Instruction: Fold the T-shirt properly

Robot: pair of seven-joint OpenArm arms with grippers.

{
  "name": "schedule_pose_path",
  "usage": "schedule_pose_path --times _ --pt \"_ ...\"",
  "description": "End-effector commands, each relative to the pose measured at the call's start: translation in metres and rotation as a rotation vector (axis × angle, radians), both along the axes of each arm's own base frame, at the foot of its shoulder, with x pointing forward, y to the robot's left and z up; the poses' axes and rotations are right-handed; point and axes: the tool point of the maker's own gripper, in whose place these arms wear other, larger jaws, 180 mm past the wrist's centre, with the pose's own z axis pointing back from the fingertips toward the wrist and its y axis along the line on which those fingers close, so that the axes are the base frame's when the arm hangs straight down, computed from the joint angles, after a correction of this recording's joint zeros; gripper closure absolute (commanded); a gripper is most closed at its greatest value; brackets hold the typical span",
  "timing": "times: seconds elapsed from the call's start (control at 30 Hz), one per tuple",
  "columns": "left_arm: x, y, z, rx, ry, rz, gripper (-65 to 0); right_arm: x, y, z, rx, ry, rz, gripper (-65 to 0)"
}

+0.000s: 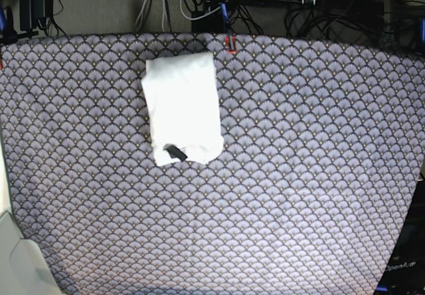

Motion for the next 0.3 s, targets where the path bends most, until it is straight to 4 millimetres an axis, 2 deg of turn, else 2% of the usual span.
schedule_pose_path --times 0.0,0.1,0.23,0.27 --pt "0.003 0.005 0.001 0.014 -0.022 -0.007 -0.4 -0.005 -0.009 0.002 -0.045 0.006 0.007 0.0" --pt "0.015 0.005 0.002 0.018 -0.073 -0.023 -0.4 -0.003 -0.004 -0.001 -0.123 0.022 0.053 0.0" --pt "0.016 0.002 0.001 0.017 -0.08 0.021 -0.4 0.004 -0.012 0.002 -0.221 0.018 0.079 0.0" --pt "0.015 0.003 0.001 0.018 -0.084 0.058 -0.4 0.006 -0.007 0.001 -0.215 0.015 0.076 0.0"
